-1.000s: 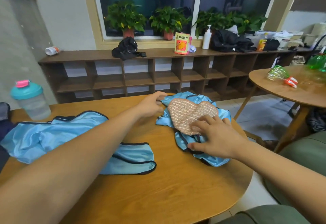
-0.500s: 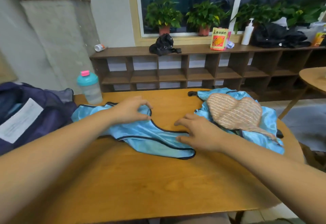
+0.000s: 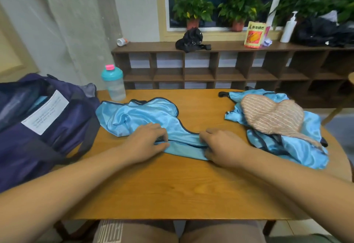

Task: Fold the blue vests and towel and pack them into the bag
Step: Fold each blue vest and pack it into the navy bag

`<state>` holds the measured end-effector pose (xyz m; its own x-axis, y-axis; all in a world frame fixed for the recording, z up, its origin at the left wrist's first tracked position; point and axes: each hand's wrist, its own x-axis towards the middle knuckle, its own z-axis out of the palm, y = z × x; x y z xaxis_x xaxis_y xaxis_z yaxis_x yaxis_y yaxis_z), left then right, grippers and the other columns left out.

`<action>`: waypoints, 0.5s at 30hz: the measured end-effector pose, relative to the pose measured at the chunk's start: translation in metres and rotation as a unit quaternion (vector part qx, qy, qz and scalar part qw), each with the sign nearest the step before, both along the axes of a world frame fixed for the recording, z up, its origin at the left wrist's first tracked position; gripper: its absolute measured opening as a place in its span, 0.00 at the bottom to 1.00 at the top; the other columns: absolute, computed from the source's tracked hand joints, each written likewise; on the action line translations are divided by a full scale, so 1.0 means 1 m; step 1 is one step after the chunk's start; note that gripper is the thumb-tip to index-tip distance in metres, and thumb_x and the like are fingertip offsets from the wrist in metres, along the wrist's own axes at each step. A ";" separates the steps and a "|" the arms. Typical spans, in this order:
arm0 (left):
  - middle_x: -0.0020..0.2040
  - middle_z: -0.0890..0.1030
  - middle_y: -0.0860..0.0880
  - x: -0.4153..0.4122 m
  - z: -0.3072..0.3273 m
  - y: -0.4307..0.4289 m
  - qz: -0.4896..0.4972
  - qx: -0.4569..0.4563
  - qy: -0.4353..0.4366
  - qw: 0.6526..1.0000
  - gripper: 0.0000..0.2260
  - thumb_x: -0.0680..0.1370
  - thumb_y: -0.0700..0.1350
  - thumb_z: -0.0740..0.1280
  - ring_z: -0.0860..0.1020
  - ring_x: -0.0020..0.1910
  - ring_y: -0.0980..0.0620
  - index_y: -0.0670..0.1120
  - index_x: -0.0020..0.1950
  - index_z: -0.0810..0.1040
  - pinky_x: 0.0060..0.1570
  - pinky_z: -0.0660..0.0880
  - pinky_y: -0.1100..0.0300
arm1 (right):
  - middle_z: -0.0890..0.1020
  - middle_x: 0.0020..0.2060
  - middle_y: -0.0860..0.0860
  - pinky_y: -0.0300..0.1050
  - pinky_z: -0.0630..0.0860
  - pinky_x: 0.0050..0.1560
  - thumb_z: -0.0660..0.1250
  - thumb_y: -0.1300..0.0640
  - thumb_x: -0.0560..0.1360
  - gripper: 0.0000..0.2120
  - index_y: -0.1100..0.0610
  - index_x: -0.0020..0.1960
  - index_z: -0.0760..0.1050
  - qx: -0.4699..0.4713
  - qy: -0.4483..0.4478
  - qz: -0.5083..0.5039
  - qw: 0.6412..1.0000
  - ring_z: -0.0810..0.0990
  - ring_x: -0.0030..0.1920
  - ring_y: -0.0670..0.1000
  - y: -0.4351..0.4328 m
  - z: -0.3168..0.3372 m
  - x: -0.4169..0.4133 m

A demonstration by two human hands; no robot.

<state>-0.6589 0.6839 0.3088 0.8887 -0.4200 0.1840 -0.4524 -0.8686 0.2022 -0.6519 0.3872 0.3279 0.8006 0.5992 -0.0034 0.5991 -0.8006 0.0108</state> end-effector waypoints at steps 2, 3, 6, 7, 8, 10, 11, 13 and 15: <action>0.48 0.76 0.58 0.003 0.001 -0.005 0.009 0.014 -0.020 1.000 0.08 0.80 0.60 0.69 0.74 0.49 0.57 0.59 0.51 0.74 0.56 0.75 0.50 | 0.74 0.45 0.48 0.52 0.75 0.41 0.67 0.54 0.77 0.08 0.51 0.50 0.67 -0.017 0.007 -0.014 1.000 0.75 0.44 0.54 -0.005 0.004 0.002; 0.48 0.75 0.58 0.005 0.003 -0.009 0.012 0.021 -0.032 0.999 0.09 0.79 0.61 0.69 0.74 0.50 0.56 0.59 0.52 0.74 0.57 0.75 0.50 | 0.75 0.44 0.48 0.52 0.75 0.41 0.67 0.55 0.77 0.07 0.52 0.49 0.68 -0.009 0.012 -0.019 1.000 0.76 0.44 0.54 -0.007 0.008 0.003; 0.51 0.73 0.60 0.010 0.013 -0.024 -0.008 -0.016 -0.056 0.998 0.13 0.78 0.65 0.69 0.72 0.51 0.58 0.60 0.56 0.74 0.56 0.75 0.50 | 0.81 0.42 0.47 0.52 0.79 0.46 0.69 0.57 0.78 0.02 0.52 0.49 0.76 0.122 0.069 -0.038 0.989 0.80 0.44 0.51 -0.011 0.030 0.008; 0.51 0.73 0.61 0.010 0.020 -0.030 -0.018 -0.041 -0.059 0.997 0.14 0.78 0.65 0.69 0.73 0.52 0.59 0.61 0.58 0.75 0.57 0.75 0.51 | 0.82 0.41 0.47 0.50 0.80 0.46 0.69 0.57 0.79 0.02 0.51 0.48 0.77 0.171 0.089 -0.037 0.981 0.80 0.43 0.49 -0.011 0.043 0.009; 0.53 0.74 0.61 0.010 0.027 -0.038 -0.027 -0.068 -0.063 0.995 0.15 0.78 0.65 0.70 0.73 0.53 0.60 0.61 0.60 0.75 0.57 0.76 0.52 | 0.82 0.40 0.47 0.48 0.79 0.46 0.69 0.58 0.79 0.03 0.51 0.48 0.78 0.212 0.099 -0.037 0.972 0.80 0.42 0.48 -0.009 0.055 0.010; 0.55 0.74 0.61 0.010 0.047 -0.052 -0.036 -0.110 -0.083 0.990 0.20 0.77 0.65 0.71 0.74 0.55 0.61 0.60 0.65 0.75 0.55 0.75 0.55 | 0.83 0.40 0.48 0.47 0.78 0.44 0.69 0.59 0.80 0.04 0.51 0.48 0.78 0.278 0.099 -0.032 0.955 0.80 0.40 0.46 -0.006 0.080 0.011; 0.55 0.73 0.61 0.011 0.059 -0.058 -0.040 -0.122 -0.102 0.986 0.21 0.77 0.65 0.72 0.74 0.54 0.60 0.60 0.66 0.75 0.54 0.75 0.57 | 0.83 0.39 0.48 0.46 0.79 0.43 0.70 0.59 0.79 0.04 0.51 0.49 0.78 0.303 0.095 -0.028 0.948 0.80 0.39 0.45 -0.004 0.092 0.012; 0.53 0.72 0.59 0.014 0.084 -0.065 -0.044 -0.129 -0.158 0.978 0.19 0.76 0.63 0.72 0.74 0.51 0.59 0.58 0.63 0.77 0.49 0.73 0.58 | 0.84 0.39 0.48 0.47 0.79 0.42 0.71 0.58 0.79 0.04 0.50 0.50 0.79 0.333 0.085 -0.016 0.939 0.80 0.38 0.45 0.001 0.111 0.014; 0.48 0.72 0.56 0.018 0.110 -0.067 -0.034 -0.137 -0.207 0.968 0.11 0.77 0.55 0.74 0.73 0.46 0.57 0.55 0.57 0.80 0.44 0.72 0.57 | 0.84 0.38 0.48 0.49 0.79 0.43 0.74 0.55 0.78 0.05 0.48 0.50 0.79 0.356 0.071 -0.001 0.932 0.81 0.38 0.46 0.005 0.128 0.015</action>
<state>-0.6407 0.6170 0.4187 0.6879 -0.3590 0.6308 -0.5975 -0.7736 0.2112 -0.6365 0.3925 0.4555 0.8233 0.4884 0.2893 0.5530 -0.5752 -0.6028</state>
